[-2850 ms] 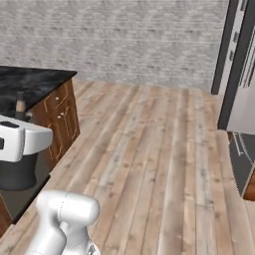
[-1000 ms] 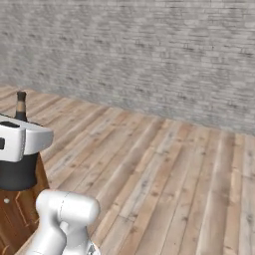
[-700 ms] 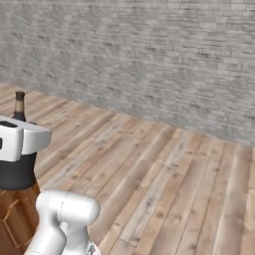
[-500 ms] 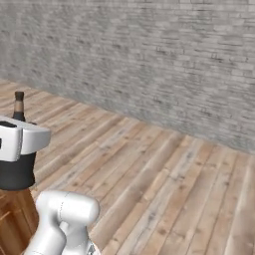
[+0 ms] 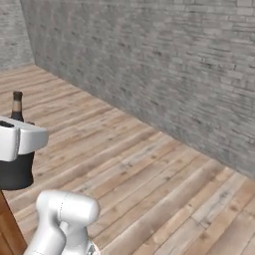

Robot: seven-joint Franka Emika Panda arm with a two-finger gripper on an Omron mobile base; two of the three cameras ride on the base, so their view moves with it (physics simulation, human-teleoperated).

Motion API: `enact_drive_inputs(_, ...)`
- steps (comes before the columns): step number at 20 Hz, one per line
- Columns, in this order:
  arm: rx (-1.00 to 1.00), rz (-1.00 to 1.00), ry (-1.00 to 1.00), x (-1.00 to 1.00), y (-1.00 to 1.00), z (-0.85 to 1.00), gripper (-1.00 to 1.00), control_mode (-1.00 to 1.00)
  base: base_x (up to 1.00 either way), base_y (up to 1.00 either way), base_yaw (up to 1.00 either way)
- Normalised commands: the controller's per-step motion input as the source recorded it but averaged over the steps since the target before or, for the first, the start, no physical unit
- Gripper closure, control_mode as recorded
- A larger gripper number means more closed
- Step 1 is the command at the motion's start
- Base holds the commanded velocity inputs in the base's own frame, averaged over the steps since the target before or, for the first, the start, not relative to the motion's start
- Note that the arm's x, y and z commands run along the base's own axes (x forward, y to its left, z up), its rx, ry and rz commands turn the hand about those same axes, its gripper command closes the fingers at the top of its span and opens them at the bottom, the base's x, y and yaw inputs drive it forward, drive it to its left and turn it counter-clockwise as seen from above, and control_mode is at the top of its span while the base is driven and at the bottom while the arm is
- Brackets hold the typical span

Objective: There is a bowl on the dining counter. Grab a lemon wedge from the fridge and place it in the bowl. Then get the liquor bottle and glass cup from the cabinet and place them next to the bowl.

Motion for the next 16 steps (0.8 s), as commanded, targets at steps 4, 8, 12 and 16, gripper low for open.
enact_drive_inputs(4, 0.0, 0.0, 0.0, 0.0, 0.0, 0.0, 1.0, 1.0, 1.0, -0.39, 0.48)
enact_drive_inputs(8, 0.0, 0.0, 0.0, 0.0, 0.0, 0.0, 1.0, 1.0, 1.0, -0.44, 0.49)
enact_drive_inputs(12, 0.0, 0.0, 0.0, 0.0, 0.0, 0.0, 1.0, 1.0, 1.0, -0.3, 0.54)
enact_drive_inputs(16, 0.0, 0.0, 0.0, 0.0, 0.0, 0.0, 1.0, 1.0, 1.0, -0.19, 0.59)
